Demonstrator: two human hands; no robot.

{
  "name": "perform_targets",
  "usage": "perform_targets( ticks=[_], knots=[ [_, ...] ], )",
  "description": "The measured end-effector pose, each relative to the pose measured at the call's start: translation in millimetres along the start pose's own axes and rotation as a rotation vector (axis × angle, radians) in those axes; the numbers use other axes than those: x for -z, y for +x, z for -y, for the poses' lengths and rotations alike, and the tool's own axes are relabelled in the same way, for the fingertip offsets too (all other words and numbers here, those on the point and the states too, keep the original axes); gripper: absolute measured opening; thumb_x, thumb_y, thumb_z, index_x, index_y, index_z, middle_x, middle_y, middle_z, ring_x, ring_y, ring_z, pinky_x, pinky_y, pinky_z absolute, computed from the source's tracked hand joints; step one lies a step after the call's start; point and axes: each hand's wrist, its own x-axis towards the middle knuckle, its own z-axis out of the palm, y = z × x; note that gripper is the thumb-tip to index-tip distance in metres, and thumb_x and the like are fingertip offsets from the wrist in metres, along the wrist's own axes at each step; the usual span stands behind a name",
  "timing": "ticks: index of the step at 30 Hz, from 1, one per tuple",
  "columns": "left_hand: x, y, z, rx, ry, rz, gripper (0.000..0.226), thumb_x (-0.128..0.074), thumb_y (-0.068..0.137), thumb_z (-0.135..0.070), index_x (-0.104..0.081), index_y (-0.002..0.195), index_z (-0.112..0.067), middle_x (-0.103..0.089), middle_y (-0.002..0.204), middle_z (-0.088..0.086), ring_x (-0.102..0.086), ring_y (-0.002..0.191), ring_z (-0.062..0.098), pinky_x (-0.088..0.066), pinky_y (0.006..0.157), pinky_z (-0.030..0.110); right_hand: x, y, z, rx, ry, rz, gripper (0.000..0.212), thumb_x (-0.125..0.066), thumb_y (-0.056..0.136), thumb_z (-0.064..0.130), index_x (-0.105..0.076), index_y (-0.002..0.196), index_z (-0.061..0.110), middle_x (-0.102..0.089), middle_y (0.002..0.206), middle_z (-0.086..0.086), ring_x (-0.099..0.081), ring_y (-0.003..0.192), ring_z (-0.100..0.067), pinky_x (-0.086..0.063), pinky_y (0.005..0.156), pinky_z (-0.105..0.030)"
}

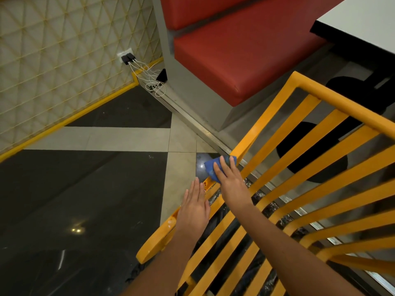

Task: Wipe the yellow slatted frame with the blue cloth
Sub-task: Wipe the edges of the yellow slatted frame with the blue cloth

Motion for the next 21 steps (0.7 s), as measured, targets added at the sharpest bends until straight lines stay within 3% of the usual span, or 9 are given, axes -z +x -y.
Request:
perform_targets(
  ticks=[3,6,9,11,14,17,21],
  knots=[
    [13.9,6.9,-6.6,-0.012,0.001,-0.033,0.056,-0.018,0.097,-0.03,-0.004,0.147,-0.009,0.001,0.156,0.008,0.012,0.138,0.012,0.009,0.112,0.031,7.2,0.4,0.4,-0.08,0.276,0.069,0.084,-0.066,0.084,0.009,-0.014,0.149,0.015,-0.012,0.158,-0.01,-0.026,0.141,-0.034,-0.041,0.107,-0.04],
    [24.8,26.8,-19.3,-0.087,-0.015,-0.019,0.068,-0.037,0.097,-0.02,0.008,0.147,-0.011,0.015,0.155,0.005,0.017,0.141,0.014,0.012,0.112,0.028,23.6,0.5,-15.8,-0.05,0.481,0.181,0.098,-0.071,0.081,0.016,-0.001,0.149,0.021,-0.005,0.159,0.0,-0.045,0.128,-0.027,-0.043,0.087,-0.02],
    [26.2,45.7,-33.5,-0.139,-0.023,0.044,0.071,-0.041,0.095,-0.013,0.007,0.148,-0.01,0.011,0.156,0.006,0.012,0.143,0.015,0.008,0.115,0.028,38.7,2.3,-30.5,0.005,0.517,0.274,0.112,-0.073,0.08,0.016,0.017,0.147,0.021,-0.012,0.159,0.004,-0.041,0.133,-0.023,-0.04,0.097,-0.025],
    [25.3,51.7,-37.0,-0.126,-0.025,0.082,0.073,-0.044,0.093,-0.011,0.003,0.148,-0.009,0.007,0.157,0.007,0.008,0.143,0.017,0.003,0.117,0.03,47.7,6.8,-38.4,-0.003,0.529,0.284,0.111,-0.072,0.081,0.014,0.015,0.148,0.024,-0.022,0.157,0.004,-0.038,0.135,-0.021,-0.041,0.098,-0.026],
    [25.0,54.1,-39.3,-0.091,-0.047,0.076,0.075,-0.047,0.092,-0.017,0.002,0.148,-0.009,0.003,0.157,0.009,0.004,0.144,0.02,-0.002,0.118,0.032,62.3,16.5,-54.5,-0.029,0.432,0.265,0.104,-0.073,0.08,0.016,0.002,0.15,0.03,-0.011,0.159,0.003,-0.024,0.142,-0.021,-0.038,0.104,-0.03],
    [22.5,53.5,-44.8,-0.117,0.063,0.06,0.076,-0.044,0.093,-0.033,0.004,0.148,-0.01,0.002,0.156,0.015,0.002,0.144,0.025,-0.001,0.117,0.035,73.3,28.0,-70.2,0.069,0.181,0.326,0.088,-0.061,0.084,0.0,-0.007,0.151,0.02,0.006,0.159,0.002,0.006,0.146,-0.017,-0.019,0.116,-0.037],
    [14.0,58.1,-54.7,-0.074,0.129,0.041,0.082,-0.041,0.092,-0.052,-0.001,0.148,-0.009,-0.009,0.153,0.024,-0.009,0.142,0.034,-0.009,0.115,0.039,79.8,39.2,-75.4,0.135,-0.147,0.252,0.078,-0.042,0.084,-0.012,-0.007,0.15,0.01,0.011,0.158,-0.009,0.017,0.144,-0.027,-0.001,0.118,-0.041]
  ],
)
